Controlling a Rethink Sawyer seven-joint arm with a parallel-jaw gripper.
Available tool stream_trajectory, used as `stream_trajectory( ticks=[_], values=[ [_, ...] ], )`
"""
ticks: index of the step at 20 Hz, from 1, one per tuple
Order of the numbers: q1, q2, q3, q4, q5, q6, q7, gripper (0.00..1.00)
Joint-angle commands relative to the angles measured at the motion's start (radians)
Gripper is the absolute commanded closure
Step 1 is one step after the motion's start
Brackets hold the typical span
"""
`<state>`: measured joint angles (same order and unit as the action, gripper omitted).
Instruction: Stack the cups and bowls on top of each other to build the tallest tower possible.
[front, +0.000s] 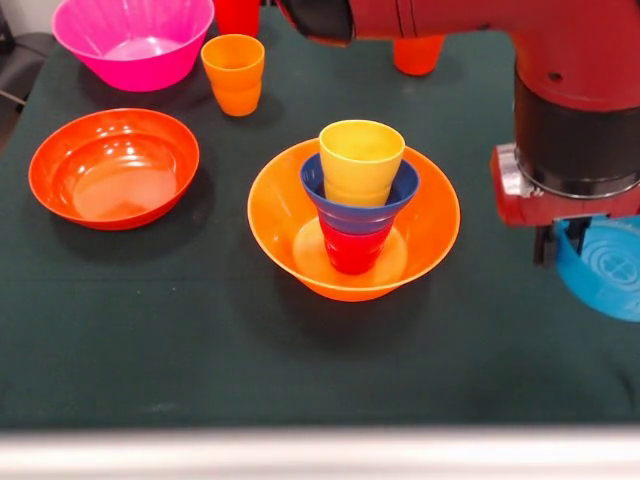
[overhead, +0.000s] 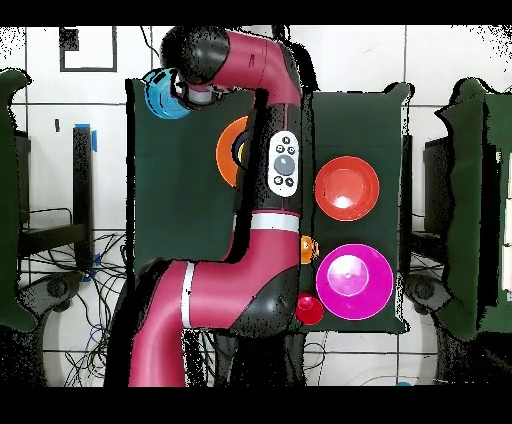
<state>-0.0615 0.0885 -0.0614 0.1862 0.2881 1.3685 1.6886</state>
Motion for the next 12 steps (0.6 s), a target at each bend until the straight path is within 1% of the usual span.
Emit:
stream_trajectory(
  ticks=[1, 4, 9, 12],
  values=[
    [-0.009, -0.134, 0.086, 0.274, 0.007, 0.142, -0.257, 1.00],
    [-0.018, -0.243, 0.074, 0.424, -0.003, 0.138, -0.300, 1.00],
    [-0.043, -0.420, 0.063, 0.651, -0.034, 0.178, -0.382, 1.00],
    [-0.063, -0.502, 0.070, 0.757, -0.063, 0.197, -0.441, 1.00]
  ],
)
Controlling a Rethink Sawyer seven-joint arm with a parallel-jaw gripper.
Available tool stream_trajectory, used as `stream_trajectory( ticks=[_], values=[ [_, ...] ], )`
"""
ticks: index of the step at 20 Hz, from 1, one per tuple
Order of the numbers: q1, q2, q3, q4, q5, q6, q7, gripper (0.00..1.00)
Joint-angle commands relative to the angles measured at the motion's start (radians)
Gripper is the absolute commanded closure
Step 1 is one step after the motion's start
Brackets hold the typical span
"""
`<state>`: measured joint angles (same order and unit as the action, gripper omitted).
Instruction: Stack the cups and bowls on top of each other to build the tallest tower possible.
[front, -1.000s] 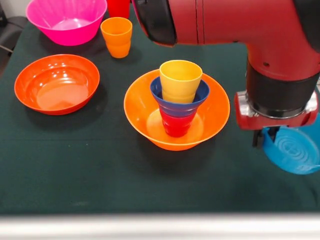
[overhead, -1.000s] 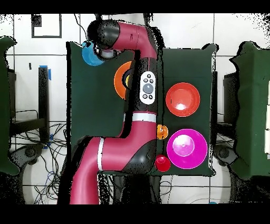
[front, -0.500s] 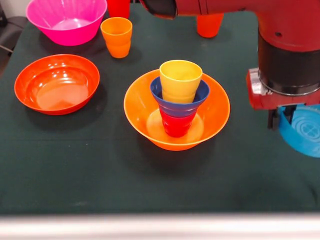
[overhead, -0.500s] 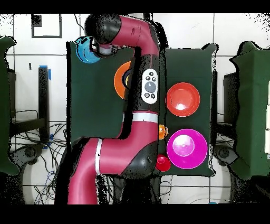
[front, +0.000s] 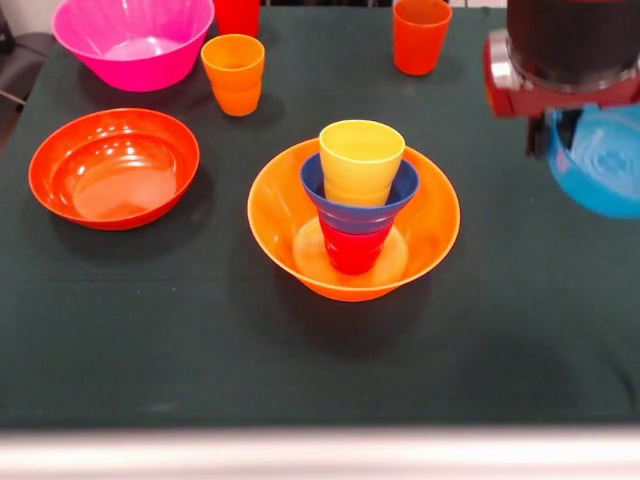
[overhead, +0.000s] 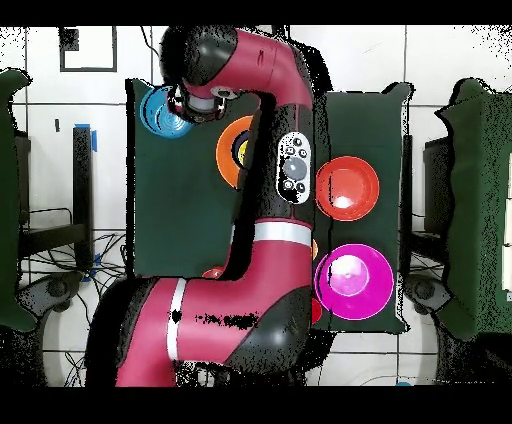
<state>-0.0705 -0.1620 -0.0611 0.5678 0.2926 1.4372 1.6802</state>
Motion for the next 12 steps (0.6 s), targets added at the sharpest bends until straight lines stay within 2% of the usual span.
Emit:
stream_trajectory(
  ticks=[1, 7, 12],
  values=[
    [-0.062, -0.276, 0.074, 0.408, -0.079, 0.131, -0.455, 1.00],
    [-0.116, -0.374, 0.114, 0.547, -0.135, 0.107, -0.548, 1.00],
    [-0.169, -0.422, 0.139, 0.628, -0.202, 0.057, -0.634, 1.00]
  ],
)
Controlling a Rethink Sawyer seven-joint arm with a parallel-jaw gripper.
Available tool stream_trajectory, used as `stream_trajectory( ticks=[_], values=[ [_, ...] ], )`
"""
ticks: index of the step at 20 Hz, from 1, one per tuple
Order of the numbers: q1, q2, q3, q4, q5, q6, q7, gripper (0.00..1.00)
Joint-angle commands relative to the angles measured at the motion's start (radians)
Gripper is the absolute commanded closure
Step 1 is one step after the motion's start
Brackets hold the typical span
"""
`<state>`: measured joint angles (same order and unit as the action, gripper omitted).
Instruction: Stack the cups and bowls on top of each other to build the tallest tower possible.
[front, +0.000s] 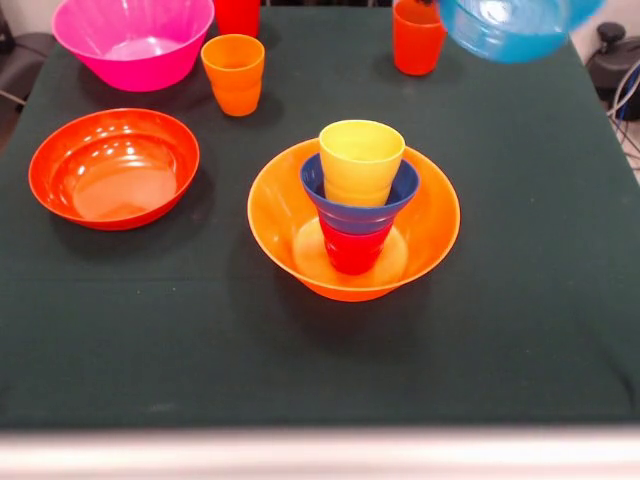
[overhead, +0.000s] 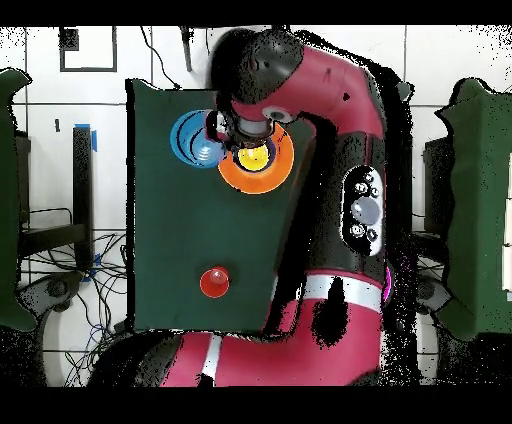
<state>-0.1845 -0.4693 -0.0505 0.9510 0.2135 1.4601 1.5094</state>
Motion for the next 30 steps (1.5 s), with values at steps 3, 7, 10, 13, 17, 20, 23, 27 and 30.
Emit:
stream_trajectory(
  ticks=[3, 7, 10, 13, 17, 20, 23, 27, 30],
  values=[
    [-0.090, -0.122, 0.152, 0.261, -0.168, 0.002, -0.516, 1.00],
    [-0.130, -0.117, 0.181, 0.283, -0.218, -0.070, -0.571, 1.00],
    [-0.148, -0.113, 0.200, 0.307, -0.251, -0.163, -0.584, 1.00],
    [-0.158, -0.115, 0.216, 0.318, -0.282, -0.236, -0.577, 1.00],
    [-0.167, -0.124, 0.239, 0.350, -0.298, -0.305, -0.550, 1.00],
    [-0.182, -0.130, 0.265, 0.389, -0.301, -0.374, -0.535, 1.00],
    [-0.193, -0.127, 0.289, 0.410, -0.310, -0.423, -0.517, 1.00],
    [-0.192, -0.123, 0.300, 0.403, -0.332, -0.419, -0.485, 1.00],
    [-0.191, -0.129, 0.302, 0.404, -0.343, -0.401, -0.468, 1.00]
  ],
)
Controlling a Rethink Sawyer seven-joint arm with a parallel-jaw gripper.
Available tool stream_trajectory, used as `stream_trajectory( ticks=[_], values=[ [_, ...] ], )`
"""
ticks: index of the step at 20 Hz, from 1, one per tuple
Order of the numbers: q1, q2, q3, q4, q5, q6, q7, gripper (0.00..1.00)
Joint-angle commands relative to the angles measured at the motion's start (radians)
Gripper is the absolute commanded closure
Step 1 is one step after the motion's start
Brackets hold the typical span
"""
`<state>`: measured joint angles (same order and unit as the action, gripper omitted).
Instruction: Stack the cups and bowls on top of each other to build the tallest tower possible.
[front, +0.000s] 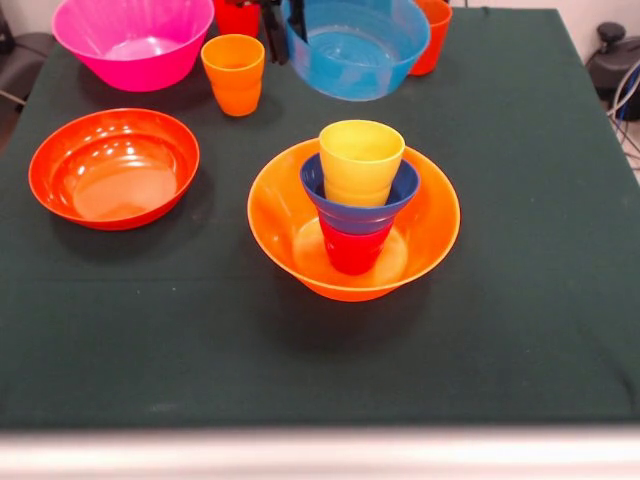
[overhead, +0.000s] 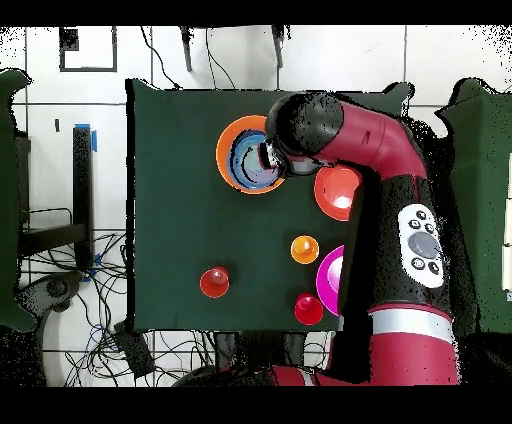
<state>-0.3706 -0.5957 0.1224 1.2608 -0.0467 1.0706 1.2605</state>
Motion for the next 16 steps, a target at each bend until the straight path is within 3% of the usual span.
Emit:
stream_trajectory(
  ticks=[1, 6, 16],
  values=[
    [-0.003, -0.007, 0.128, 0.095, -0.086, 0.001, -0.210, 1.00],
    [0.009, -0.054, 0.127, 0.108, -0.086, 0.079, -0.165, 1.00],
    [-0.018, 0.005, 0.173, 0.086, -0.115, -0.004, -0.204, 1.00]
  ],
)
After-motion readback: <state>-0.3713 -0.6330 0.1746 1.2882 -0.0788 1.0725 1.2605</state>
